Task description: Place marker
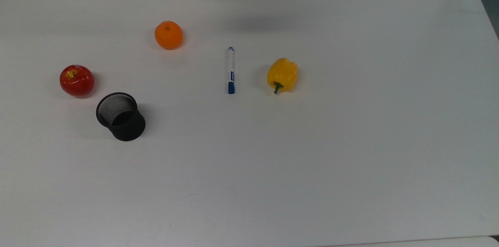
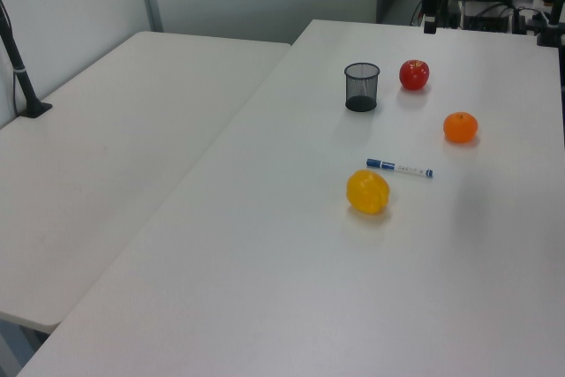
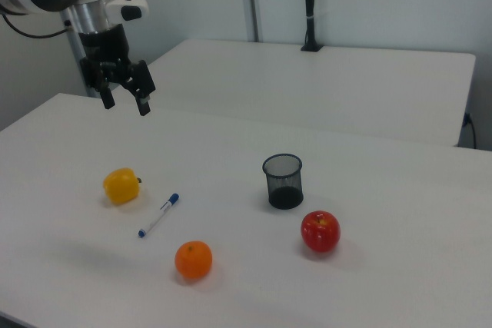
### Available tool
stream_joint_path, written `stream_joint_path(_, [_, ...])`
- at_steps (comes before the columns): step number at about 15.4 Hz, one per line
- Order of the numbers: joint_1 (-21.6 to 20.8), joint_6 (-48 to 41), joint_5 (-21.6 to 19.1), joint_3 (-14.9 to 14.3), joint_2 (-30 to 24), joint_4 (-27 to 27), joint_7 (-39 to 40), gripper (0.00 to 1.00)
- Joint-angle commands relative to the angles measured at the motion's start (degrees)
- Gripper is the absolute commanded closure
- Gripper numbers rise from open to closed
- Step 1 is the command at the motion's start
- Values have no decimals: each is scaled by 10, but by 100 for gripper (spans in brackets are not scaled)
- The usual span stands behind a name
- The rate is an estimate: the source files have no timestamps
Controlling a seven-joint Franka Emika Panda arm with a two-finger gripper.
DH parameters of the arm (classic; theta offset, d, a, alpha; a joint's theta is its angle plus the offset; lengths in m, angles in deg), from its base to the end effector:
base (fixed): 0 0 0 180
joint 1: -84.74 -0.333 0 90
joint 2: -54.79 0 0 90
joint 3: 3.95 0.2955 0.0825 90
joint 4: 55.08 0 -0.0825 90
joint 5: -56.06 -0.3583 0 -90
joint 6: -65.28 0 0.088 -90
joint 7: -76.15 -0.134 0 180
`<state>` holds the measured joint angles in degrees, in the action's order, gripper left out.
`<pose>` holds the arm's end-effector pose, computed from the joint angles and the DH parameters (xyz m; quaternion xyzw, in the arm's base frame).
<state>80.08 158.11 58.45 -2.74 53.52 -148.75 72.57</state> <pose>0.5242 0.0486 0.5645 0.9996 0.0209 0.0055 0.0207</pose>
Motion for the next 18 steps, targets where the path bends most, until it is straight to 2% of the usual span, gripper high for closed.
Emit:
stream_joint_path(1, [-2, -6, -5, -1, -2, -3, 0, 0])
stream_joint_path(10, [-3, 13, -7, -1, 12, -3, 2, 0])
stream_joint_path(16, [-8, 82, -7, 4, 52, -14, -6, 0])
stream_joint_path(18, [-9, 122, -7, 5, 61, -42, -6, 0])
